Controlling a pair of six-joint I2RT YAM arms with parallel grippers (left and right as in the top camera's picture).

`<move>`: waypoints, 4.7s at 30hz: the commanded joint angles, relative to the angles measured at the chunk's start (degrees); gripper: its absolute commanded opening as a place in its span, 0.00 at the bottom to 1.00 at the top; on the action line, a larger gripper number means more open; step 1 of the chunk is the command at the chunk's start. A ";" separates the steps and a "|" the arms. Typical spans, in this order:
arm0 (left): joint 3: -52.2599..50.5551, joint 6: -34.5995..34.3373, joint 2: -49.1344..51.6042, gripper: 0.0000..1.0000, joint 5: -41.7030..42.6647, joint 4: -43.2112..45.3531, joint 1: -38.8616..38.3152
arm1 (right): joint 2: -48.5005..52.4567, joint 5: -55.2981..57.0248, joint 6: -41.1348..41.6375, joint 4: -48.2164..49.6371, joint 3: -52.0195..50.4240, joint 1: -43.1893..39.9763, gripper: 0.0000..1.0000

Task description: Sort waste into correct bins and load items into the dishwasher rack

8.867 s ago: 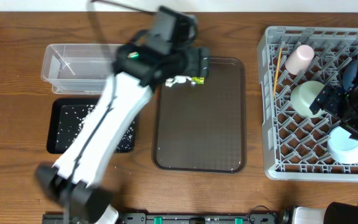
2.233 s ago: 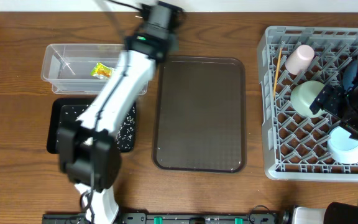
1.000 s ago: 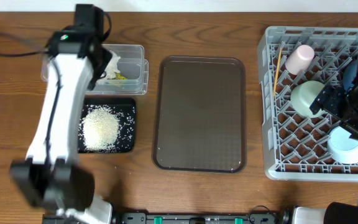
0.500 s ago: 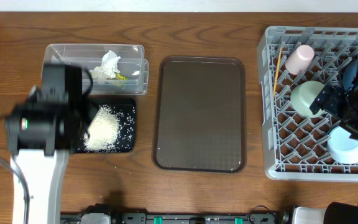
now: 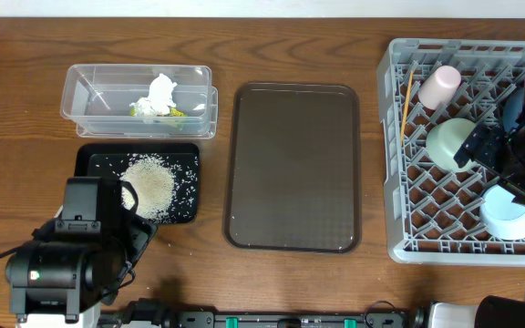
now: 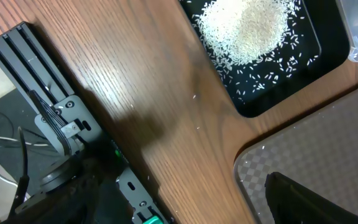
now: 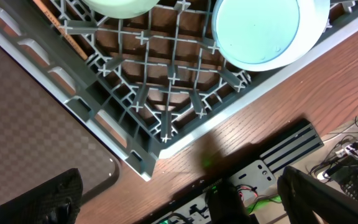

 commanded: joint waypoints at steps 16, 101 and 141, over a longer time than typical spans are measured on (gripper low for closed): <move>-1.33 0.24 -2.27 0.98 2.62 -4.28 0.02 | -0.55 -0.02 1.03 0.11 0.07 -0.42 0.99; -68.78 41.11 -51.25 0.98 5.14 87.30 1.40 | -0.55 -0.02 1.05 0.11 0.07 -0.42 0.99; -68.78 51.36 -51.10 0.98 5.03 85.57 4.26 | -0.55 -0.02 1.05 0.11 0.07 -0.42 0.99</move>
